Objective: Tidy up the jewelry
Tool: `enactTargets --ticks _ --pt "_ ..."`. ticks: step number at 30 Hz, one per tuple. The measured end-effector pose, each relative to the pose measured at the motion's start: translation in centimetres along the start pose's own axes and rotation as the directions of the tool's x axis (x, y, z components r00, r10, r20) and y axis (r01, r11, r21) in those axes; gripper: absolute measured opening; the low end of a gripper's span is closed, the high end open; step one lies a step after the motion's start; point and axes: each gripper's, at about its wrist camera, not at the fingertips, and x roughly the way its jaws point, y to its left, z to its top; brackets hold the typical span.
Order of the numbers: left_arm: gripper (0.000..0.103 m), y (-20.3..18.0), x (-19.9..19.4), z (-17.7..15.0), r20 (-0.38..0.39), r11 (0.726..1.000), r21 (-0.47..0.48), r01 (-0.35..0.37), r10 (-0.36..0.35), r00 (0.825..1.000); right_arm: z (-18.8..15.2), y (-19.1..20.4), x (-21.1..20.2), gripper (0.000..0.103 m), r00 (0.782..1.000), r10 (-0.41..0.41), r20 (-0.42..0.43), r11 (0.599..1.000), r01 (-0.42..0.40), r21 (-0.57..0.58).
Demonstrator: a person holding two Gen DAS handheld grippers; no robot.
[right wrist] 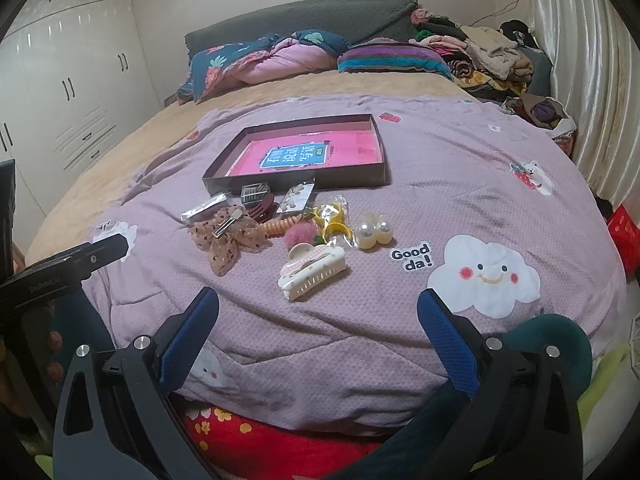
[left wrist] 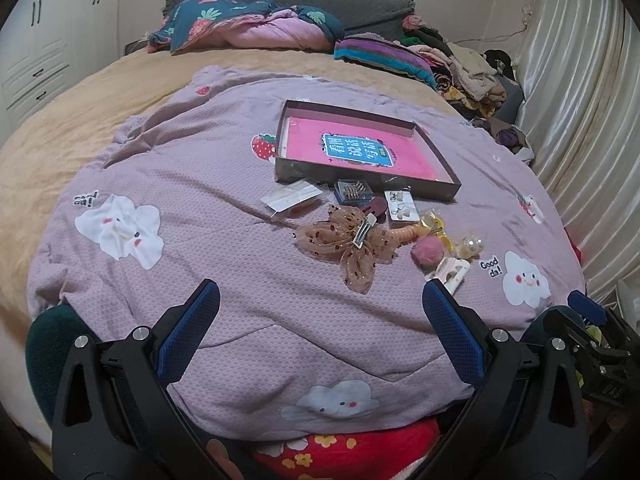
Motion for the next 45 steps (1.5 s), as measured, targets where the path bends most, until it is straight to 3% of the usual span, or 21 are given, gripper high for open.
enactTargets --ticks 45 --pt "0.095 -1.6 1.1 0.4 -0.002 0.999 0.025 0.039 -0.039 0.999 0.1 -0.9 -0.2 0.099 1.0 -0.014 0.016 1.0 0.014 0.01"
